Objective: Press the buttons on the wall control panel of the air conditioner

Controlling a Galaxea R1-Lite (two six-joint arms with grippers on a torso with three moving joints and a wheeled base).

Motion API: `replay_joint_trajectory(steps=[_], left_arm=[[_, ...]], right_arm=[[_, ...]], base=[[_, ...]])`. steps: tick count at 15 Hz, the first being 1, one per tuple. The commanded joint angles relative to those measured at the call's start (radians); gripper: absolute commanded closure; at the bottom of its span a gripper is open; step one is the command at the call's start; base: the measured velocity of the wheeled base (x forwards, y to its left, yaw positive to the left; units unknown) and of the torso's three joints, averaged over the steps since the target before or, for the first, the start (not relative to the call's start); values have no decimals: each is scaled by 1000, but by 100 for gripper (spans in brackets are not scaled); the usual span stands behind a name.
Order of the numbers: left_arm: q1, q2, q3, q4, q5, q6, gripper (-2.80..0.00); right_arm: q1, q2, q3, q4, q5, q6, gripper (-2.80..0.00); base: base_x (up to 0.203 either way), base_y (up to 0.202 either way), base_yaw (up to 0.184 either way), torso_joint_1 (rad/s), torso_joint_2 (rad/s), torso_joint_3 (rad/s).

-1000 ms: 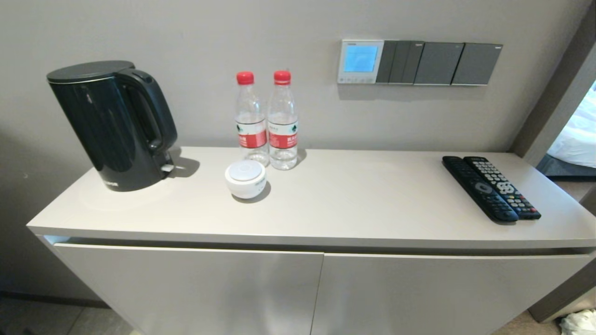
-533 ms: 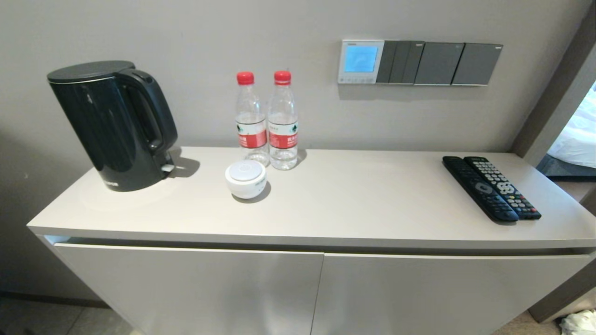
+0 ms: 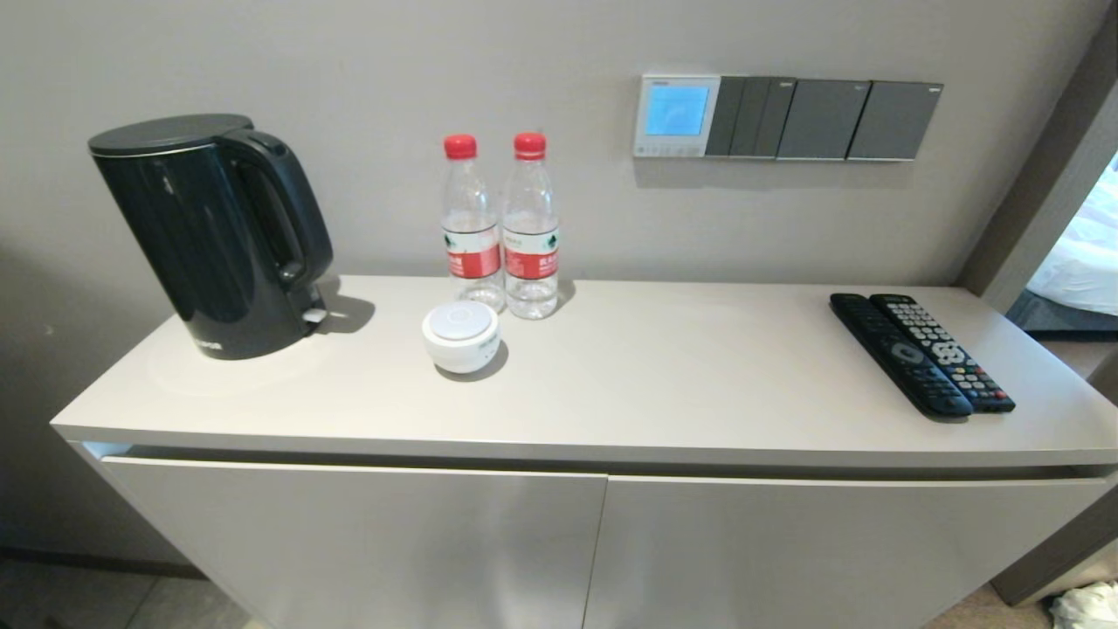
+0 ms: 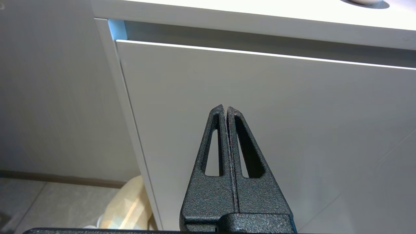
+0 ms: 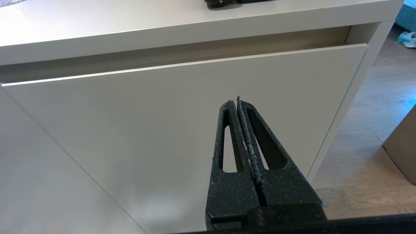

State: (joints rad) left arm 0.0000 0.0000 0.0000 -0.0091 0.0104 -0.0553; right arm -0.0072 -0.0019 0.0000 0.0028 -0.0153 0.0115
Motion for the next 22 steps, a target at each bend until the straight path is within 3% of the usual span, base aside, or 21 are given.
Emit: replay_joint_trajectory(steps=[1, 22], left_arm=[[0, 0, 0, 0, 0, -1, 0], [0, 0, 0, 0, 0, 0, 0]], right_arm=[[-2, -6, 0, 0, 0, 1, 0], [-1, -3, 0, 0, 1, 2, 0]], base=[[0, 0, 0, 0, 0, 0], [0, 0, 0, 0, 0, 0]])
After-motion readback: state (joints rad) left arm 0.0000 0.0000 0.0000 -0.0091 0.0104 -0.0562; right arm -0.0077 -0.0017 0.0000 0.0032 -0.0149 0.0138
